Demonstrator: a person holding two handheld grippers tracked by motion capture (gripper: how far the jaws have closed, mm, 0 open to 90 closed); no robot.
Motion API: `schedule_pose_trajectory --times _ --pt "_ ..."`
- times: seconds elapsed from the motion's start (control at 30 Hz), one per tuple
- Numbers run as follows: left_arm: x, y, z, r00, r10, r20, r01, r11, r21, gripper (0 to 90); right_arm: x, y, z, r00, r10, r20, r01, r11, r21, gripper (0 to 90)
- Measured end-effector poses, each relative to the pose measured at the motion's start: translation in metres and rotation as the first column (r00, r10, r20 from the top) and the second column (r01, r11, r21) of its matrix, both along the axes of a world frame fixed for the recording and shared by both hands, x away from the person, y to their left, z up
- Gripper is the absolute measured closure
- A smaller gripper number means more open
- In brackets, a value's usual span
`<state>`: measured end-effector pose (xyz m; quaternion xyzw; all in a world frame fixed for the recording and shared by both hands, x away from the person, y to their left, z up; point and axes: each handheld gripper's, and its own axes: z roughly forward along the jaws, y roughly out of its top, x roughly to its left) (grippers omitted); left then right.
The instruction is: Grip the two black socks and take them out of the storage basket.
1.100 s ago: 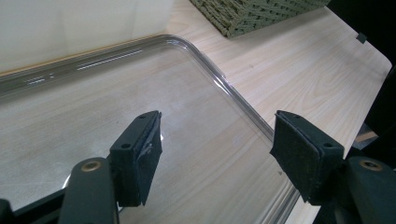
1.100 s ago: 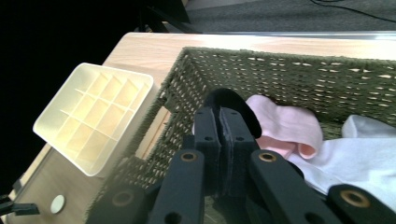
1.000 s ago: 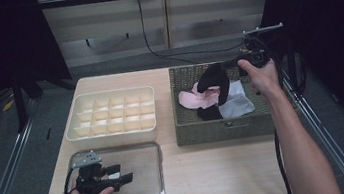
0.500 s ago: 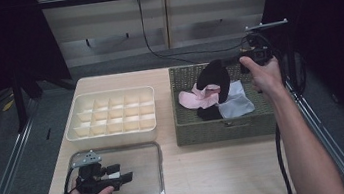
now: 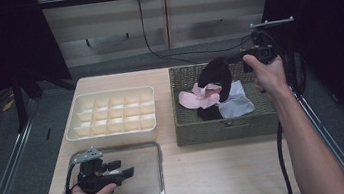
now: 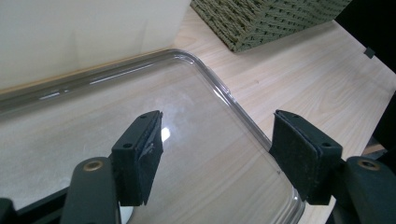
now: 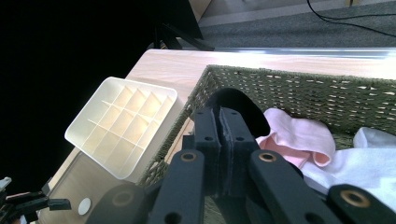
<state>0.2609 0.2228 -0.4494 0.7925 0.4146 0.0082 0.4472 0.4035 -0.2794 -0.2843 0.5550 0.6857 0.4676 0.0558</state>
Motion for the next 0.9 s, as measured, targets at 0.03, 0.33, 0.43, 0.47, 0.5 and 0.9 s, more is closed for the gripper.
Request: schedule_pose_trajectory --times 0.03,0.33,0.43,0.47,0.5,0.9 --pt "0.001 -0.001 0.001 1.0 -0.002 0.001 0.002 1.0 0.005 33.9 -0.001 0.0 0.001 1.0 0.003 0.002 -0.003 1.0 0.002 86.8" --pt "0.014 -0.001 0.018 0.9993 -0.001 0.038 0.001 1.0 0.003 33.2 -0.007 -0.005 0.006 0.9998 -0.007 0.019 0.007 1.0 0.021 86.8" --pt "0.015 0.0 0.017 0.9993 0.004 0.037 -0.003 1.0 -0.008 33.0 -0.009 -0.005 0.007 0.9998 -0.003 0.02 0.003 1.0 0.02 86.7" --pt "0.014 0.0 0.016 0.9993 0.007 0.036 -0.006 0.9998 -0.018 32.9 -0.011 -0.004 0.007 0.9997 -0.002 0.023 0.002 1.0 0.01 86.7" --pt "0.014 0.0 0.012 0.9995 0.009 0.029 -0.008 0.9997 -0.023 33.0 -0.012 -0.004 0.007 0.9997 -0.003 0.024 0.002 1.0 0.01 86.7" --pt "0.013 -0.002 0.002 0.9999 0.008 0.011 -0.008 0.9999 -0.006 33.7 -0.032 -0.001 0.012 0.9983 0.016 0.055 -0.018 0.999 0.028 86.7"
